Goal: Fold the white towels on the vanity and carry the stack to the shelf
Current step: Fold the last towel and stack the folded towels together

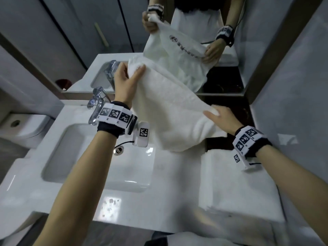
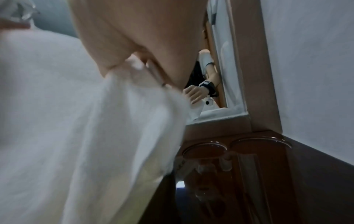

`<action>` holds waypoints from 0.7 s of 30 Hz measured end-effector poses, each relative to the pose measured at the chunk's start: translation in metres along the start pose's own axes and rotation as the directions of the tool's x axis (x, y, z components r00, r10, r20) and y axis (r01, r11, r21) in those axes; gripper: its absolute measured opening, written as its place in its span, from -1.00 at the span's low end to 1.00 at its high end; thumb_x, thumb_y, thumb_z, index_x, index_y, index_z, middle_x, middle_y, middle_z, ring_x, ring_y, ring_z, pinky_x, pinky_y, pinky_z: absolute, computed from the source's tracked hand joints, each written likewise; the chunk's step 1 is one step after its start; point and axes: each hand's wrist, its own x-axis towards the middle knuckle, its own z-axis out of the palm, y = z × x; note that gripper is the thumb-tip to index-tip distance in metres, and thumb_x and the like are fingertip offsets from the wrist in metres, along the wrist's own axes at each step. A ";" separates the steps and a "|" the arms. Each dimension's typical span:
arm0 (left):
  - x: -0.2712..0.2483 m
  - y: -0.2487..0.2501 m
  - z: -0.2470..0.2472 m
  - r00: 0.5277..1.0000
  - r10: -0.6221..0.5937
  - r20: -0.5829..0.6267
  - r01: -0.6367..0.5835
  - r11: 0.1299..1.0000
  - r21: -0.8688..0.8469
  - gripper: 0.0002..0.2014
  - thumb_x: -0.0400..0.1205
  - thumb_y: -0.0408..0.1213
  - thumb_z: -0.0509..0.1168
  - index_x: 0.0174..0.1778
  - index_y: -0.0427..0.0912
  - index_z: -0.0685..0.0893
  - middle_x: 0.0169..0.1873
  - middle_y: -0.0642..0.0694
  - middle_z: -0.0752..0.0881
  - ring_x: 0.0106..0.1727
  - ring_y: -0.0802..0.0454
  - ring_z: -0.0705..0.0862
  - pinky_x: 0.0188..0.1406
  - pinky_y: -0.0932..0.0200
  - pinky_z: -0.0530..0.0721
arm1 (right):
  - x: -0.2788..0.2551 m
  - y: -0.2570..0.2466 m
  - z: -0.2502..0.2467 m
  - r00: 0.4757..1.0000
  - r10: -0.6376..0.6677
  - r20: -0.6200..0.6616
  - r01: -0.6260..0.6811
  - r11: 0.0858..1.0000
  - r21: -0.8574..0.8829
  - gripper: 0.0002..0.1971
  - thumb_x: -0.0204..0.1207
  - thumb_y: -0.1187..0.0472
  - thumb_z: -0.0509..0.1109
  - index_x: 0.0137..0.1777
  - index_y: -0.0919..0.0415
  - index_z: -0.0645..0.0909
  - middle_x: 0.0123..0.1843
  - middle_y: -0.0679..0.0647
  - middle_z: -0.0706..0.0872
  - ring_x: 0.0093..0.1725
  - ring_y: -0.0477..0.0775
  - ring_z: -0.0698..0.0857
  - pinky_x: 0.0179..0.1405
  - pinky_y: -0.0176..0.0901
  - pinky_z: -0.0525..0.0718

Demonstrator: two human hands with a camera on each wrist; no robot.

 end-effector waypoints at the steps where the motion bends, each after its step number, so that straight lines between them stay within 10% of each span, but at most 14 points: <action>1: 0.002 -0.004 -0.004 1.000 0.001 0.006 -0.001 1.000 -0.005 -0.79 0.48 -0.13 0.46 -0.24 -0.03 0.52 -0.21 -0.08 0.61 -0.15 0.03 0.57 -0.12 0.10 0.60 | 0.002 -0.002 -0.005 0.999 -0.016 -0.041 0.017 0.999 0.034 -0.68 0.53 0.07 0.40 -0.37 0.16 0.41 -0.38 0.05 0.49 -0.33 -0.03 0.46 -0.29 -0.12 0.39; 11: -0.003 -0.085 -0.045 0.976 -0.167 0.142 0.111 0.935 0.336 -0.86 0.55 -0.24 0.42 -0.19 -0.20 0.60 -0.30 -0.06 0.62 -0.23 0.14 0.51 -0.16 0.33 0.47 | 0.003 0.030 0.015 0.943 0.033 0.331 -0.010 0.997 -0.070 -0.88 0.45 0.25 0.49 -0.05 0.23 0.67 -0.06 0.14 0.76 0.02 0.06 0.69 0.09 -0.12 0.56; 21: 0.014 -0.110 -0.085 0.956 -0.233 0.177 0.166 0.930 0.328 -0.70 0.51 -0.20 0.44 -0.15 -0.40 0.56 -0.25 -0.20 0.54 -0.16 0.00 0.47 -0.14 0.05 0.41 | 0.015 0.022 0.035 0.765 0.245 0.596 -0.098 0.958 -0.268 -0.49 0.47 -0.06 0.44 -0.10 0.52 0.64 -0.36 0.16 0.53 -0.32 -0.03 0.49 -0.35 -0.26 0.41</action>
